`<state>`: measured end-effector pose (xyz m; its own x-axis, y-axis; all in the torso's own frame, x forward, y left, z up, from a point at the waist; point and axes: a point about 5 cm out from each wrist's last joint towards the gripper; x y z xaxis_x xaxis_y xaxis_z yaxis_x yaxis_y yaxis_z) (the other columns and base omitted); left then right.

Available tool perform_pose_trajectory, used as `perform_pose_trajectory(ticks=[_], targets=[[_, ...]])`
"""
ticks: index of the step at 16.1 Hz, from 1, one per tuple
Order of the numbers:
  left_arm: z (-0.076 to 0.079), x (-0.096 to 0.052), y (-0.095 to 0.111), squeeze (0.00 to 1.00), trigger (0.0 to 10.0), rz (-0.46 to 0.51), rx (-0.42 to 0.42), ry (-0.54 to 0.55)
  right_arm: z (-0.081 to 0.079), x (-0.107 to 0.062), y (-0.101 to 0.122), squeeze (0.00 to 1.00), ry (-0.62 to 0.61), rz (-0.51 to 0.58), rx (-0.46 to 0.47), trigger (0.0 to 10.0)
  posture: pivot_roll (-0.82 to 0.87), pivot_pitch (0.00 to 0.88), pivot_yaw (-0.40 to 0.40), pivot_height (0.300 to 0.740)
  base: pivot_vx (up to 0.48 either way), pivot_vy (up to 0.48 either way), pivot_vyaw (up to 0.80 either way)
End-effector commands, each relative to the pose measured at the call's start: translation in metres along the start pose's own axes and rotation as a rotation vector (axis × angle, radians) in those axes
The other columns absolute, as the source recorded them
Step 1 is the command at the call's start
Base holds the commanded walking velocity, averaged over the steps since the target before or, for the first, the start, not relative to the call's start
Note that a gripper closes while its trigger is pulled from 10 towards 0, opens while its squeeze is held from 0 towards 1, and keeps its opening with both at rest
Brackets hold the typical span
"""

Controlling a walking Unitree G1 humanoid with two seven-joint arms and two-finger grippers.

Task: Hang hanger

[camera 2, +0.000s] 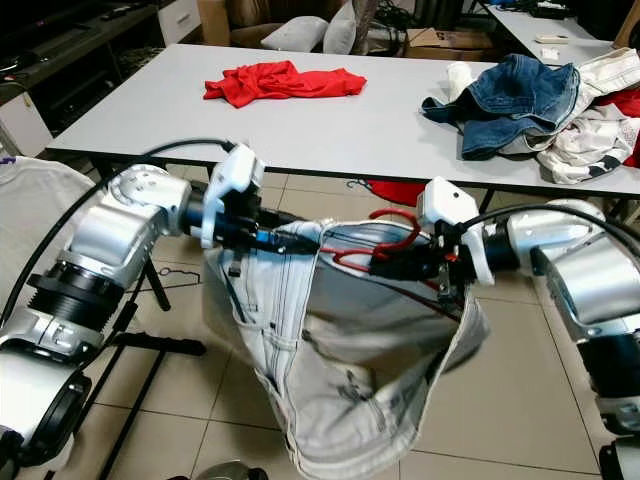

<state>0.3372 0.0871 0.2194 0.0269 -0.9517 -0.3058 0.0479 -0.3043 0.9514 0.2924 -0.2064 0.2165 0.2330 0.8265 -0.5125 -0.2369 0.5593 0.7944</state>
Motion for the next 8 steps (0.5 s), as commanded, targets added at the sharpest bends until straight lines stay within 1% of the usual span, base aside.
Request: perform_pose_trajectory(ticks=[1, 2, 3, 4, 6, 7, 8], targets=[[-0.002, 0.0, 0.003, 1.0, 10.0, -0.037, 0.052, 0.04, 0.003, -0.004, 0.009, 0.0, -0.02, 0.037, -0.029, 0.0, -0.08, 0.0, 0.041, 0.74, 0.0, 0.0, 0.0], [-0.002, 0.001, 0.003, 1.0, 10.0, -0.05, 0.07, 0.048, 0.003, -0.003, 0.009, 0.0, -0.023, 0.036, -0.028, 0.0, -0.08, 0.0, 0.043, 0.74, 0.0, 0.0, 0.0], [-0.001, 0.001, 0.004, 1.0, 10.0, -0.061, 0.108, 0.057, 0.003, -0.003, 0.008, 0.0, -0.027, 0.034, -0.024, 0.0, -0.08, 0.0, 0.043, 0.74, 0.0, 0.0, 0.0], [0.002, 0.002, 0.006, 1.0, 10.0, -0.039, 0.135, 0.03, 0.001, -0.001, 0.006, 0.0, -0.027, 0.032, -0.014, 0.0, -0.08, 0.0, 0.043, 0.74, 0.0, 0.0, 0.0], [0.007, 0.002, 0.005, 1.0, 10.0, -0.034, 0.13, -0.025, 0.0, 0.001, 0.005, 0.0, -0.026, 0.03, -0.008, 0.0, -0.08, 0.0, 0.041, 0.74, 0.0, 0.0, 0.0], [0.008, 0.002, 0.001, 1.0, 10.0, -0.055, 0.135, -0.042, 0.0, 0.001, 0.004, 0.0, -0.028, 0.026, -0.004, 0.0, -0.08, 0.0, 0.041, 0.74, 0.0, 0.0, 0.0], [0.01, 0.002, -0.005, 1.0, 10.0, -0.087, 0.161, -0.05, 0.0, 0.003, 0.0, 0.0, -0.049, 0.019, 0.013, 0.0, -0.08, 0.0, 0.041, 0.74, 0.0, 0.0, 0.0]])
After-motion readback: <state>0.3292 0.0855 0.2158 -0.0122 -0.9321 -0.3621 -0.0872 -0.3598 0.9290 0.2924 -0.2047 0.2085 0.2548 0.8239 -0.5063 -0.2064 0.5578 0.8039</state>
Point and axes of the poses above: a point about 5 cm out from each wrist's last joint towards the gripper, its own x axis pointing out of the wrist towards the gripper, its own y axis along the axis of the wrist's last joint, z = x × y, and after that the axes turned 14 degrees about -x, right-handed
